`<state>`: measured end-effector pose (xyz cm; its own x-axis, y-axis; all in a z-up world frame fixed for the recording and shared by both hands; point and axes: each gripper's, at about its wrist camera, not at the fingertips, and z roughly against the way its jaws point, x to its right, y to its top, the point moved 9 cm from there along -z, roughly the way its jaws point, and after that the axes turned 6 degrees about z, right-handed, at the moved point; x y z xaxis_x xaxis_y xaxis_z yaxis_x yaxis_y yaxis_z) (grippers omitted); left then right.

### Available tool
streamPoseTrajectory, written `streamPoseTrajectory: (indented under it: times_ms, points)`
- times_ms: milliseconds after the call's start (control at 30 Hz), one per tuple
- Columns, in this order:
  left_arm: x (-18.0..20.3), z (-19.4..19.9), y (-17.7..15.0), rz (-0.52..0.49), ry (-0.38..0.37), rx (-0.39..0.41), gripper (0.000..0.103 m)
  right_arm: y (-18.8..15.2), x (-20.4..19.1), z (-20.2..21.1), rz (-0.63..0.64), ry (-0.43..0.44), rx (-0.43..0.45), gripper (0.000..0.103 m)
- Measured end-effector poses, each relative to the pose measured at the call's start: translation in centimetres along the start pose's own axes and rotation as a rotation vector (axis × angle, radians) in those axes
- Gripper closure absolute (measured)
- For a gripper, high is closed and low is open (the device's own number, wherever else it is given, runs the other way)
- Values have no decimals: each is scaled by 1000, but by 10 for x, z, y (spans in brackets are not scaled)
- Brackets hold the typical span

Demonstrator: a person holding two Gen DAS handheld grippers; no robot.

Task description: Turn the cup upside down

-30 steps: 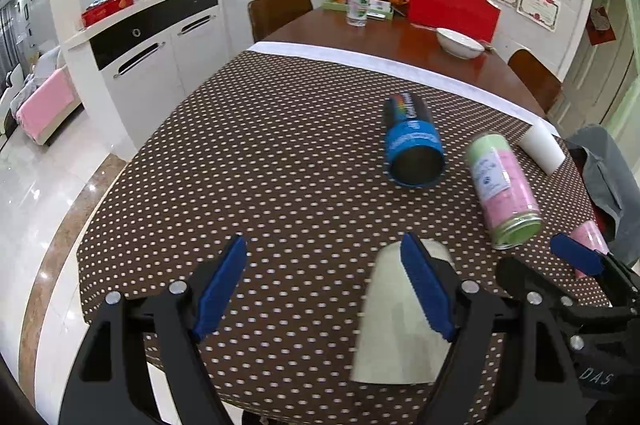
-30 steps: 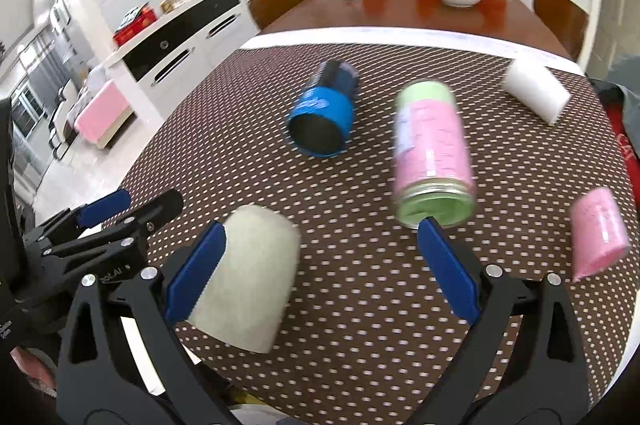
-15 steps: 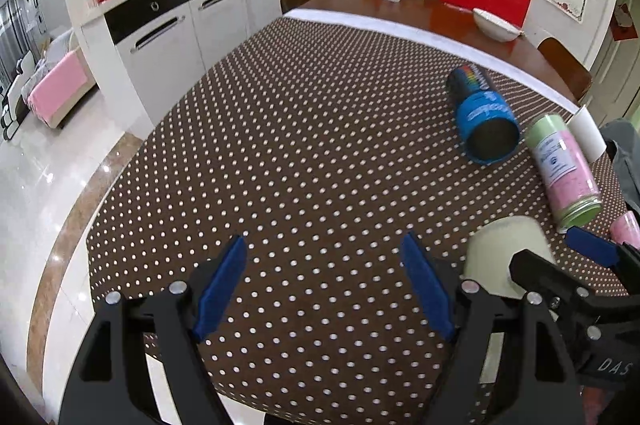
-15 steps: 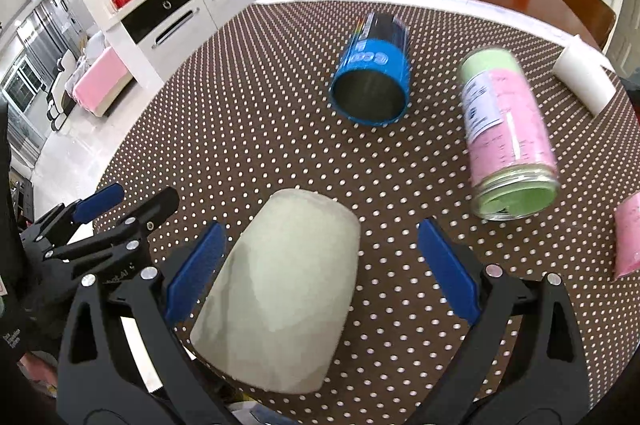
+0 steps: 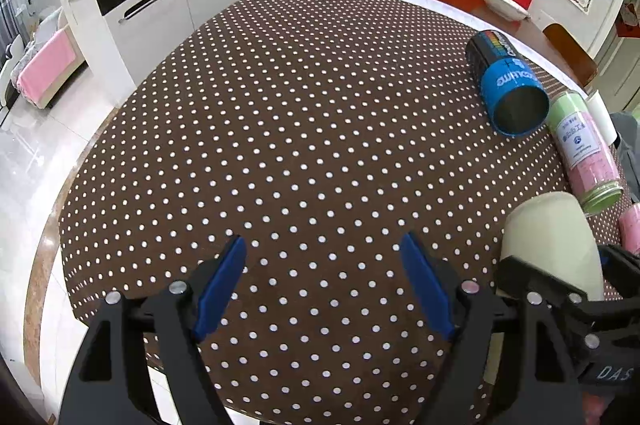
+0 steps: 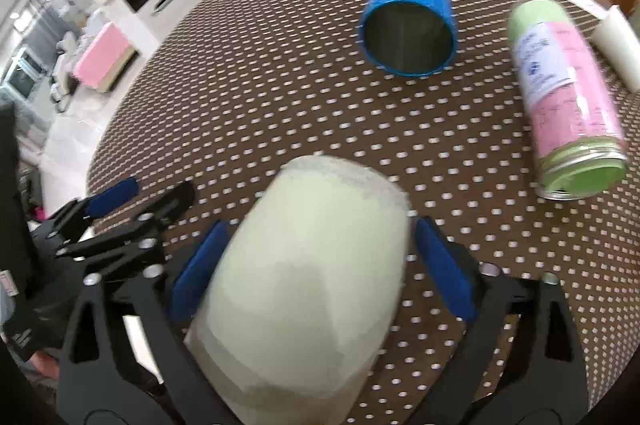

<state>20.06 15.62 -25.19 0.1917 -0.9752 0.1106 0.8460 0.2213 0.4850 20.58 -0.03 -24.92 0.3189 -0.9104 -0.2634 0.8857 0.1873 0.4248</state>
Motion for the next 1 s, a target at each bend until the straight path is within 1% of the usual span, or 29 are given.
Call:
streamPoseTrajectory:
  times_ms: [200,400,567,700,900,1000]
  points:
    - [7,0,-2,3,-9,-5,25,-1,2,5,-9,3,17,26]
    - [14,8,0,8,-20,12,25,2,10,21,-12,-30,64,27]
    - [24,20,5,5,-39,38,25,13,20,47,8,-102,158,29]
    - [29,27,10,6,-57,50,25,18,29,63,18,-149,207,29]
    - [38,38,18,5,-77,79,25,33,29,78,62,-231,274,29]
    - [44,45,28,2,-85,106,25,41,27,82,81,-245,295,29]
